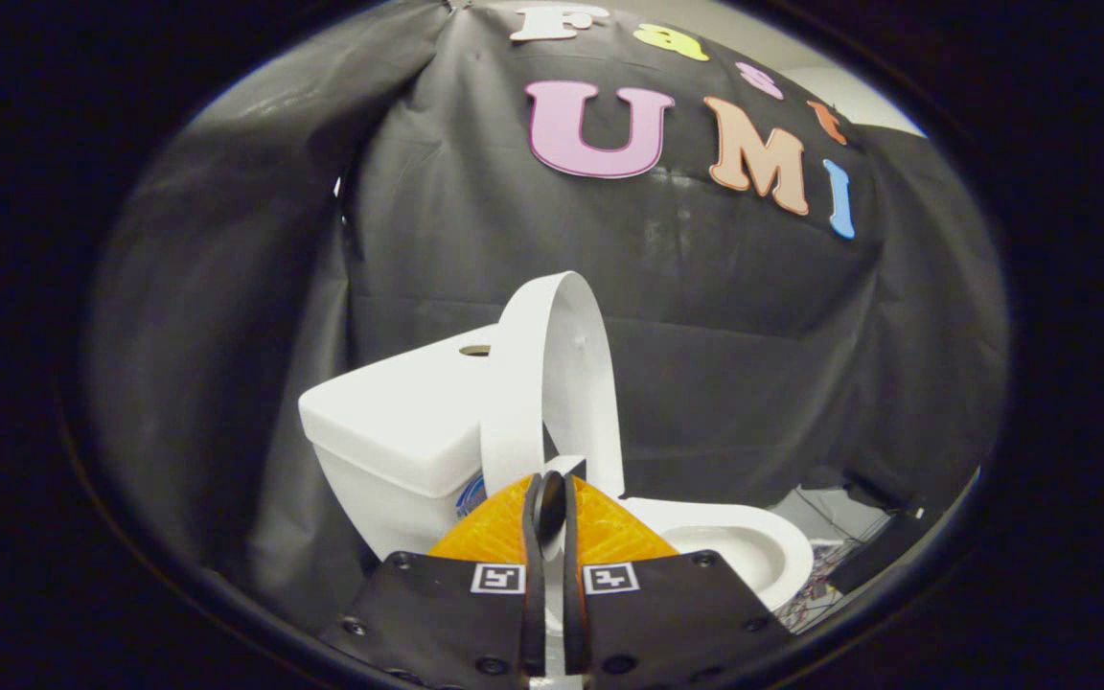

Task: Open the toilet lid.

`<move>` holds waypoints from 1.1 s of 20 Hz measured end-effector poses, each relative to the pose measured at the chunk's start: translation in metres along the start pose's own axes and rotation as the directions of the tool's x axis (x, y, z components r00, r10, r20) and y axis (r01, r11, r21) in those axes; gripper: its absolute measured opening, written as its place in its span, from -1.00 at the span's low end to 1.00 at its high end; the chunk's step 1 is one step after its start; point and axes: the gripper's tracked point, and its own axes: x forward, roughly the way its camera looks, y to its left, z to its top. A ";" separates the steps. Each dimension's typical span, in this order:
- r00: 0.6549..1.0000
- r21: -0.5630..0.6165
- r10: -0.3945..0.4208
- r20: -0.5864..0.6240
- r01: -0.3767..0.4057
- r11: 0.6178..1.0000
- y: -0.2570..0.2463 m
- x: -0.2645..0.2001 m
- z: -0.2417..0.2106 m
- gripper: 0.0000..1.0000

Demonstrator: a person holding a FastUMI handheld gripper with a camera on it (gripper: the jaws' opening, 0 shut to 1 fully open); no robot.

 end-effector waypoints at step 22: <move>0.981 0.018 0.196 -0.012 -0.196 0.981 -0.027 -0.078 0.001 0.97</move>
